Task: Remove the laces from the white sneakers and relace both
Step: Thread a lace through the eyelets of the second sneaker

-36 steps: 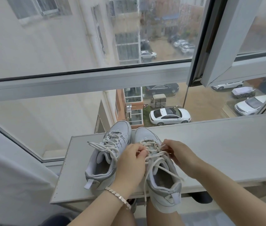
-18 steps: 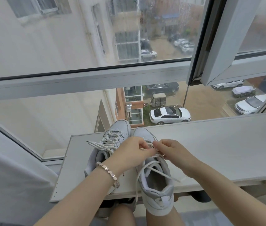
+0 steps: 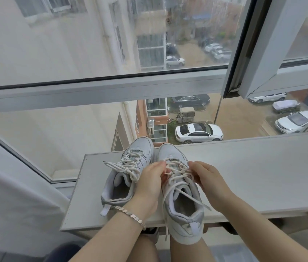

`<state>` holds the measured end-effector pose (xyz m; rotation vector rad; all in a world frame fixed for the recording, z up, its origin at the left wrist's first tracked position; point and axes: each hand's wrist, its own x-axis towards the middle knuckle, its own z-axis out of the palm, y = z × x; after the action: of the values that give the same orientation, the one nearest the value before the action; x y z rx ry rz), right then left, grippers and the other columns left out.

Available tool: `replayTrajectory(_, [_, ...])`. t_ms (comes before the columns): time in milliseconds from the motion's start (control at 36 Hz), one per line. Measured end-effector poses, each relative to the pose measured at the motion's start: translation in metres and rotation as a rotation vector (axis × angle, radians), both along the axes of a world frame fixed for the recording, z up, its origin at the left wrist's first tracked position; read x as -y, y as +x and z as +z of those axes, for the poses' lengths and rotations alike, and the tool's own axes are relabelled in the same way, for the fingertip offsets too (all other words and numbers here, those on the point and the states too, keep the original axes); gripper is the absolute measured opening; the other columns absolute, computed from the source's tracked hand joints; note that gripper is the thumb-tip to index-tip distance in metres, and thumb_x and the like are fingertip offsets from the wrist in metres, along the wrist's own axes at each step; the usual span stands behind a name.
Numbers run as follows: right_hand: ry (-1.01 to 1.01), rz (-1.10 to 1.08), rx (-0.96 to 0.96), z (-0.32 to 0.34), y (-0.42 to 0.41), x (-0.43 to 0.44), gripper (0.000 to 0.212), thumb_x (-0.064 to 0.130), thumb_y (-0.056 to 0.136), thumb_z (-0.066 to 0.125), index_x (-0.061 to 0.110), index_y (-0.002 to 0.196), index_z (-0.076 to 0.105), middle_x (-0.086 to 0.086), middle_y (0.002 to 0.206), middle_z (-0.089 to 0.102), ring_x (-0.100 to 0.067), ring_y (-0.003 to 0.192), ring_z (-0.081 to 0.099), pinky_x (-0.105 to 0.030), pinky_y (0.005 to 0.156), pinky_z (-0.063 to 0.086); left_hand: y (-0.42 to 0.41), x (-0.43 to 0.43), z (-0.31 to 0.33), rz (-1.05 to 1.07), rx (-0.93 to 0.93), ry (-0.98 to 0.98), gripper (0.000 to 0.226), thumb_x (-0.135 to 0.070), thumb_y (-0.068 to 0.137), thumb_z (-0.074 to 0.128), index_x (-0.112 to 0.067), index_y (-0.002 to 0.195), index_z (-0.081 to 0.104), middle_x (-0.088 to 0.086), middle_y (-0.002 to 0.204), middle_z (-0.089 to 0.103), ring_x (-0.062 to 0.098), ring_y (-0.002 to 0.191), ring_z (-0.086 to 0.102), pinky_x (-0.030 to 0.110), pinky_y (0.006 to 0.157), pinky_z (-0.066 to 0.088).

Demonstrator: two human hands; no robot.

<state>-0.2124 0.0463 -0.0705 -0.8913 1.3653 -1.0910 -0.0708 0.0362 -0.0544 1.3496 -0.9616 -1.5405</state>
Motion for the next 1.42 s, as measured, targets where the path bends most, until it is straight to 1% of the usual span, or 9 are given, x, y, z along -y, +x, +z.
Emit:
replayTrajectory(83, [0.013, 0.018, 0.013, 0.002, -0.001, 0.000, 0.033, 0.018, 0.093, 0.051, 0.012, 0.062, 0.040, -0.002, 0.059, 0.037, -0.013, 0.058, 0.034, -0.026, 0.066, 0.034, 0.001, 0.002, 0.006, -0.036, -0.027, 0.016, 0.051, -0.016, 0.095, 0.048, -0.019, 0.045, 0.052, 0.001, 0.059, 0.055, 0.015, 0.063, 0.054, 0.023, 0.064, 0.046])
replayTrajectory(194, [0.119, 0.040, -0.018, 0.012, -0.007, 0.007, 0.021, 0.011, 0.086, 0.059, 0.009, 0.065, 0.056, -0.003, 0.058, 0.051, -0.015, 0.057, 0.045, -0.024, 0.062, 0.042, 0.009, 0.015, 0.014, -0.235, 0.469, -0.231, 0.016, -0.013, 0.092, 0.052, -0.020, 0.079, 0.060, 0.000, 0.085, 0.062, 0.017, 0.078, 0.058, 0.035, 0.077, 0.050])
replayTrajectory(306, [0.181, 0.052, -0.093, 0.022, -0.011, 0.017, 0.018, -0.003, 0.075, 0.063, 0.008, 0.064, 0.053, -0.006, 0.056, 0.051, -0.017, 0.052, 0.042, -0.023, 0.052, 0.036, 0.016, 0.035, 0.026, -0.671, 0.835, -0.393, 0.054, 0.003, 0.085, 0.043, -0.035, 0.124, 0.051, -0.011, 0.104, 0.055, 0.005, 0.087, 0.054, 0.015, 0.066, 0.041])
replayTrajectory(472, [0.165, 0.024, -0.080, 0.032, -0.014, 0.018, 0.019, -0.007, 0.075, 0.065, 0.010, 0.072, 0.058, -0.004, 0.059, 0.062, -0.011, 0.049, 0.058, -0.020, 0.052, 0.044, 0.015, 0.060, 0.027, -1.137, 1.231, -0.478, 0.077, -0.016, 0.080, 0.060, -0.044, 0.142, 0.024, 0.005, 0.150, 0.023, 0.017, 0.141, 0.010, 0.041, 0.113, 0.023])
replayTrajectory(667, [-0.100, -0.082, -0.129, 0.023, -0.015, 0.001, 0.029, -0.011, 0.078, 0.060, 0.014, 0.066, 0.053, 0.000, 0.064, 0.056, -0.011, 0.058, 0.052, -0.019, 0.055, 0.044, 0.010, 0.067, 0.017, -1.228, 1.149, -0.557, 0.110, -0.031, 0.061, 0.086, -0.034, 0.147, 0.018, -0.008, 0.148, 0.033, 0.013, 0.133, 0.034, 0.034, 0.109, 0.032])
replayTrajectory(889, [-0.372, -0.063, -0.087, 0.022, -0.011, -0.016, 0.053, -0.021, 0.077, 0.053, 0.027, 0.057, 0.043, 0.005, 0.059, 0.053, -0.009, 0.056, 0.048, -0.016, 0.054, 0.042, 0.009, 0.058, 0.009, -1.064, 1.083, -0.527, 0.109, -0.034, 0.057, 0.087, -0.038, 0.145, 0.022, -0.012, 0.146, 0.038, 0.013, 0.130, 0.040, 0.027, 0.103, 0.035])
replayTrajectory(1000, [-0.334, -0.092, -0.038, 0.026, -0.011, -0.022, 0.037, -0.021, 0.077, 0.053, 0.012, 0.064, 0.041, 0.004, 0.058, 0.054, -0.009, 0.052, 0.046, -0.015, 0.050, 0.041, 0.009, 0.051, 0.009, -1.058, 1.069, -0.518, 0.107, -0.032, 0.061, 0.086, -0.037, 0.146, 0.021, -0.009, 0.146, 0.037, 0.016, 0.130, 0.040, 0.032, 0.105, 0.037])
replayTrajectory(1222, [-0.140, 0.125, -0.757, 0.048, -0.025, 0.005, 0.018, 0.019, 0.081, 0.061, 0.025, 0.065, 0.064, 0.008, 0.052, 0.048, -0.002, 0.046, 0.040, -0.021, 0.052, 0.032, 0.014, 0.043, 0.008, -0.950, 0.831, -0.352, 0.078, -0.005, 0.082, 0.050, -0.040, 0.144, 0.020, -0.008, 0.147, 0.033, 0.012, 0.118, 0.048, 0.025, 0.089, 0.046])
replayTrajectory(1417, [-0.089, 0.683, -0.984, 0.062, -0.010, 0.035, 0.020, 0.038, 0.085, 0.063, 0.023, 0.073, 0.068, 0.002, 0.065, 0.053, -0.009, 0.057, 0.042, -0.019, 0.053, 0.032, 0.016, 0.027, -0.003, -0.736, 0.530, -0.231, 0.073, -0.035, 0.081, 0.067, -0.036, 0.143, 0.029, -0.019, 0.148, 0.029, -0.006, 0.123, 0.029, 0.018, 0.096, 0.028])
